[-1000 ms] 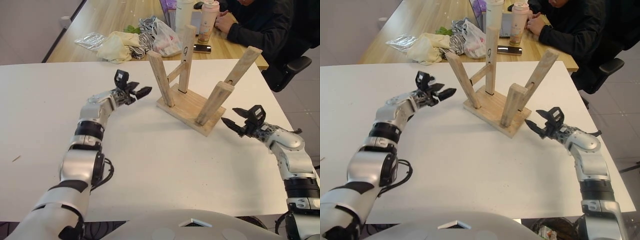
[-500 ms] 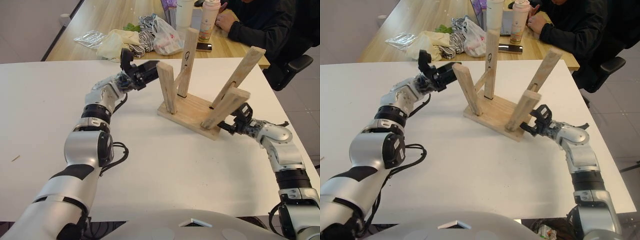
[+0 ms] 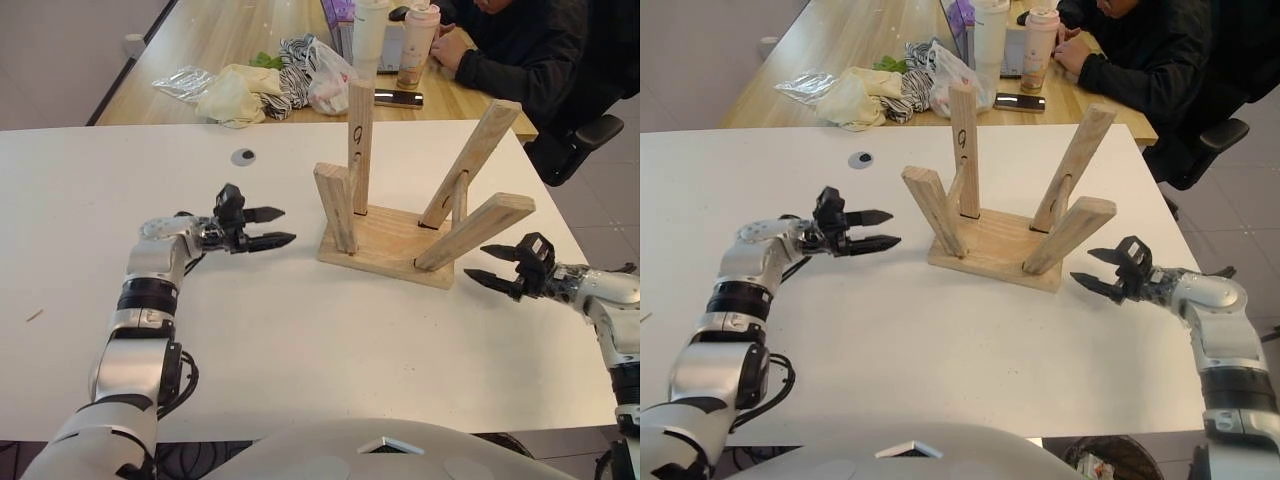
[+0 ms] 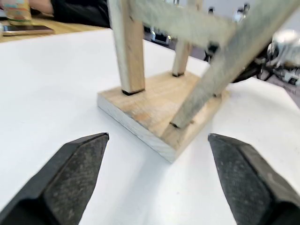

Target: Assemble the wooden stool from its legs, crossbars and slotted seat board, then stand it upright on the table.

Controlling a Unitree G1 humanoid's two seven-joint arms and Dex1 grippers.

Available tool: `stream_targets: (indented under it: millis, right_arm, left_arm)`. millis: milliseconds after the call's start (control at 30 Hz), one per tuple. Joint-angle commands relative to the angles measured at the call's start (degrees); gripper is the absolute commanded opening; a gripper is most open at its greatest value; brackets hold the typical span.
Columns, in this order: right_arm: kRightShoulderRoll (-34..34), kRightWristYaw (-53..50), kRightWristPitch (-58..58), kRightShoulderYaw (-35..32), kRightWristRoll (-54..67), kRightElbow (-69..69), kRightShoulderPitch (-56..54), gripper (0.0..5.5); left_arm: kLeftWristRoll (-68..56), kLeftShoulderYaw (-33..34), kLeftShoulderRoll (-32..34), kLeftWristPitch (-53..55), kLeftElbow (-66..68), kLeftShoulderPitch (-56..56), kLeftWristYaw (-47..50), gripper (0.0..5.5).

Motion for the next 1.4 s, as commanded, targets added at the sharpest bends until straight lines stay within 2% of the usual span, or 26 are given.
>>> stream_targets:
  millis: [33, 67, 133, 400, 567, 700, 833, 933, 1067, 1167, 1200, 1233, 1400]
  right_arm:
    - [-0.02, 1.00, 4.34, 0.69, 2.80, -5.31, -1.19, 3.12]
    - [0.69, 0.88, 5.31, 0.90, 3.47, -6.08, -2.05, 3.12]
    - [2.09, 0.37, 6.75, 1.50, 4.52, -7.41, -3.41, 2.78]
    - [4.62, -1.23, 8.44, 3.15, 5.60, -8.86, -5.06, 1.44]
    - [5.53, -0.76, 13.98, 1.45, 12.09, -12.68, -4.01, 1.34]
    - [5.30, 0.04, 19.94, 1.05, 17.71, -16.92, -2.38, 1.34]
    - [6.27, -1.33, 31.67, -2.15, 32.35, -24.58, 0.02, 1.34]
    - [7.35, -7.54, 42.21, -5.10, 44.64, -25.99, -1.15, 1.27]
    - [10.19, -23.71, 52.22, -5.62, 51.16, -22.39, -6.41, 1.24]
    - [13.06, -32.81, 54.87, -6.12, 52.04, -17.99, -10.13, 1.24]
    - [13.63, -34.86, 55.21, -6.31, 52.16, -16.97, -10.90, 1.24]
    - [14.44, -36.69, 55.60, -6.80, 52.66, -15.80, -11.86, 1.63]
    - [16.10, -42.54, 56.88, -10.33, 57.73, -12.66, -14.62, 2.51]
  left_arm:
    - [0.36, -2.60, -3.87, -0.80, -3.73, 0.39, 1.65, 3.92]
    - [0.33, -3.07, -4.75, -0.76, -4.21, 0.30, 2.08, 3.92]
    - [0.10, -4.01, -6.36, -0.35, -5.24, -0.01, 2.50, 3.92]
    - [-2.28, -4.34, -8.00, 3.21, -7.75, -1.07, 2.24, 2.67]
    - [-9.00, -4.93, -6.53, 15.15, -18.51, 1.32, -0.96, 1.96]
    - [-14.78, -5.97, -0.04, 26.23, -30.24, 7.02, -4.52, 1.60]
    - [-26.49, -3.55, 11.64, 43.36, -40.69, 12.23, -9.97, 1.34]
    - [-31.91, -0.09, 15.24, 50.72, -40.56, 12.35, -8.28, 1.18]
    - [-28.05, -2.06, 15.85, 48.88, -37.50, 11.51, -4.30, 1.05]
    - [-24.22, -2.82, 13.89, 43.53, -34.48, 11.61, -0.56, 1.02]
    - [-22.88, -2.97, 13.02, 41.83, -33.08, 11.27, 1.16, 1.41]
    - [-22.83, -2.24, 12.33, 41.57, -30.90, 10.31, 2.56, 1.63]
    - [-25.62, 2.75, 11.09, 44.65, -19.78, 4.15, 5.19, 2.51]
